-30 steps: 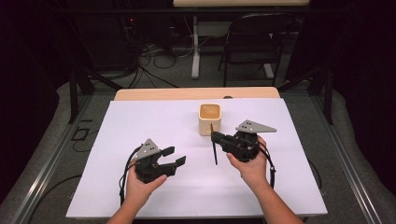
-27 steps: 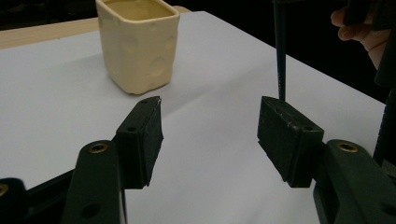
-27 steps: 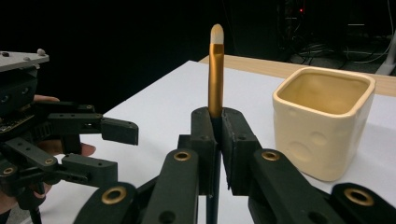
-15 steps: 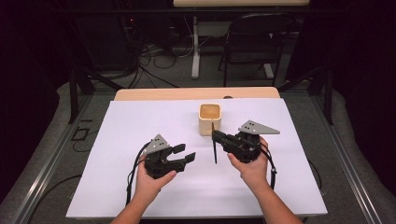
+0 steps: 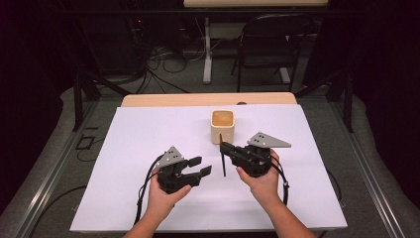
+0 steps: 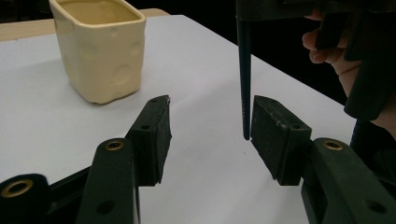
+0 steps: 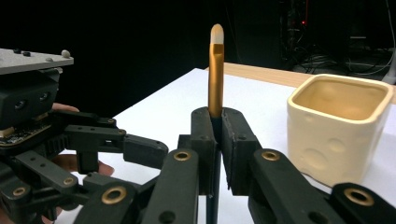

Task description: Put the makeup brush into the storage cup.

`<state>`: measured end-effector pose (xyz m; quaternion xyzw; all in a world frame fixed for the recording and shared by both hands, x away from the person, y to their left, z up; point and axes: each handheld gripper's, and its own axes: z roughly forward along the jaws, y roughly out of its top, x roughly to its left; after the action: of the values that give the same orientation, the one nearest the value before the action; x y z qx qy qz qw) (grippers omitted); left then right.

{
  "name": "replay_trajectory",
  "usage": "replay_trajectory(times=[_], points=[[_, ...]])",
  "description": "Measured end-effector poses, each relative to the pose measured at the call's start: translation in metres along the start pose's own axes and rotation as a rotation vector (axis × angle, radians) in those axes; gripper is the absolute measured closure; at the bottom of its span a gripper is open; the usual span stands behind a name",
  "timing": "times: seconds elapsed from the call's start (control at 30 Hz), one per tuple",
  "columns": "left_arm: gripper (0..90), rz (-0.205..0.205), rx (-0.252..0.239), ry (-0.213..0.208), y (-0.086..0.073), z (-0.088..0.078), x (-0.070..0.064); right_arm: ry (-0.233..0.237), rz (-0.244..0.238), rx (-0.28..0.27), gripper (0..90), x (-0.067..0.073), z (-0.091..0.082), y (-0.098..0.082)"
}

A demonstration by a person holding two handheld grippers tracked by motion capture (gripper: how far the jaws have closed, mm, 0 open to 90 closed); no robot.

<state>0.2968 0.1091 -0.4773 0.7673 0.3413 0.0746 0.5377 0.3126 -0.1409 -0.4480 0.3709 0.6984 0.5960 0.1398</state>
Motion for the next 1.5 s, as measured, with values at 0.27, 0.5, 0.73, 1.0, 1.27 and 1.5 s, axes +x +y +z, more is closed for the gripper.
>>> replay_trajectory(times=[0.27,0.5,0.73,1.0,1.27,1.5], points=[[50.6,-0.014,0.0,-0.004,-0.002,0.004,-0.003,0.006,-0.016,-0.008,84.0,0.006,0.004,-0.004],[56.5,-0.025,0.002,-0.022,-0.004,0.006,-0.004,0.018,-0.025,-0.007,84.0,0.013,0.007,-0.008],[60.9,-0.047,0.0,-0.033,-0.006,0.008,-0.004,0.028,-0.033,-0.01,84.0,0.019,0.011,-0.011],[66.7,-0.067,-0.005,-0.043,-0.008,0.009,-0.003,0.037,-0.032,-0.009,84.0,0.024,0.013,-0.013],[73.7,-0.074,-0.002,-0.057,-0.009,0.01,-0.004,0.046,-0.038,-0.009,84.0,0.026,0.015,-0.015],[76.7,-0.075,-0.004,-0.06,-0.01,0.011,-0.004,0.05,-0.044,-0.012,84.0,0.028,0.016,-0.015]])
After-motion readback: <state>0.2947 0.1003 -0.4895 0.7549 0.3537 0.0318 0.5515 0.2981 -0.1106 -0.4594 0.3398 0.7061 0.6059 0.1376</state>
